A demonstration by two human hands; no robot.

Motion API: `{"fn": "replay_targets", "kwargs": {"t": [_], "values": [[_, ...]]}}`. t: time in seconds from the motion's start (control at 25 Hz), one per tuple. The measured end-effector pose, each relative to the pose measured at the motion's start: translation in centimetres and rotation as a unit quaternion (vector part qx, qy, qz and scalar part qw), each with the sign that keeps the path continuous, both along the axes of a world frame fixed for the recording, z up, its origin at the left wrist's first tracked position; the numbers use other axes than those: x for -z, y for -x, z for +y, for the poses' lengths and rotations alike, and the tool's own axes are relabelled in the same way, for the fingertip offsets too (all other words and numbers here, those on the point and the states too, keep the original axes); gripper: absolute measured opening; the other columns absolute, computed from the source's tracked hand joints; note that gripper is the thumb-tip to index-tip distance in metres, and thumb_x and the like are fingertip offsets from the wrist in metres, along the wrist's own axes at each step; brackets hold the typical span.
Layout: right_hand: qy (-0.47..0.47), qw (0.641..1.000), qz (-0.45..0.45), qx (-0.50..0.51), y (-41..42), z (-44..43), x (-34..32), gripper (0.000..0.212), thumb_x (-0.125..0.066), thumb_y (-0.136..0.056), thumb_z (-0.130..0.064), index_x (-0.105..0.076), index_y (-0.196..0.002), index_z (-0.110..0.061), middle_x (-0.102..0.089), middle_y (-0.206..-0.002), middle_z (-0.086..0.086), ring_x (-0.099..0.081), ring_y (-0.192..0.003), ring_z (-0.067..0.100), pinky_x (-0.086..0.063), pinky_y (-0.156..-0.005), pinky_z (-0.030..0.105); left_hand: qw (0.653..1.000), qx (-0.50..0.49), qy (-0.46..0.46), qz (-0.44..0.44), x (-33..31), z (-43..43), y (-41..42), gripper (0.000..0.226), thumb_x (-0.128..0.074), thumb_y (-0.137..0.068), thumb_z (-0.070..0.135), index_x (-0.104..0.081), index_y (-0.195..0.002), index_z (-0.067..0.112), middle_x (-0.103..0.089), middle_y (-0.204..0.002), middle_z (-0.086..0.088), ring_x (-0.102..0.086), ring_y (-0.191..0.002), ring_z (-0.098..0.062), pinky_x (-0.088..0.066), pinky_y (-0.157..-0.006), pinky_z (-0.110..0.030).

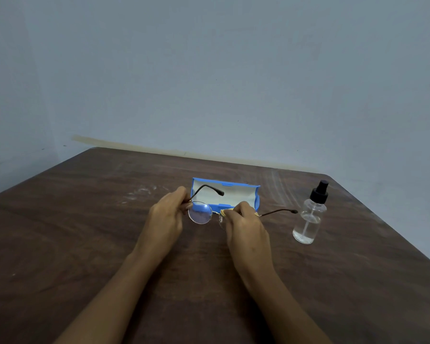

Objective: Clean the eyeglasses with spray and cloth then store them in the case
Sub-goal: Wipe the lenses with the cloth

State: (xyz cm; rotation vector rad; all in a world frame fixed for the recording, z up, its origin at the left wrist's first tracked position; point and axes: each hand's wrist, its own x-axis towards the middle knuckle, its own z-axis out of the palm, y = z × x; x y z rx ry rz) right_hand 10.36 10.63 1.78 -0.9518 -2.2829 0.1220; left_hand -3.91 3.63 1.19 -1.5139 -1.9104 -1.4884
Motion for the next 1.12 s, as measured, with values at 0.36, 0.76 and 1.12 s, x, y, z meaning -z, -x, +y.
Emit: {"fn": "replay_targets", "kwargs": {"t": [0.36,0.76,1.12], "values": [[-0.007,0.999,-0.01,-0.036,-0.3,-0.3,0.0,0.022,-0.045,-0.095,-0.027,-0.061,-0.107,-0.018,-0.052,-0.102,0.001,-0.05,-0.095,0.018,-0.041,-0.068,0.029,0.998,-0.049,-0.006,-0.026,0.1,0.1,0.4,0.016,-0.045,-0.076,-0.013,-0.042,-0.072,0.002,-0.054,-0.063,-0.01,-0.036,-0.056,-0.015,-0.032,-0.052,-0.015],[-0.069,0.994,-0.074,-0.051,-0.7,-0.3,-0.5,0.024,-0.047,-0.09,-0.011,-0.06,-0.109,-0.015,-0.051,-0.103,0.004,-0.048,-0.101,0.019,-0.034,-0.063,0.027,0.994,-0.067,-0.048,-0.066,0.0,0.1,0.9,0.014,-0.048,-0.079,-0.016,-0.047,-0.072,-0.004,-0.057,-0.066,-0.007,-0.052,-0.059,-0.001,-0.033,-0.053,0.001],[-0.015,0.999,-0.05,0.017,-0.7,0.1,-0.3,0.022,-0.044,-0.095,-0.022,-0.061,-0.102,-0.01,-0.049,-0.103,0.005,-0.049,-0.101,0.02,-0.031,-0.061,0.028,0.998,0.019,-0.02,-0.055,-0.4,-0.2,-0.2,0.029,-0.035,-0.069,-0.025,-0.047,-0.067,0.002,-0.052,-0.063,0.01,-0.054,-0.065,0.012,-0.037,-0.06,0.001]]}}
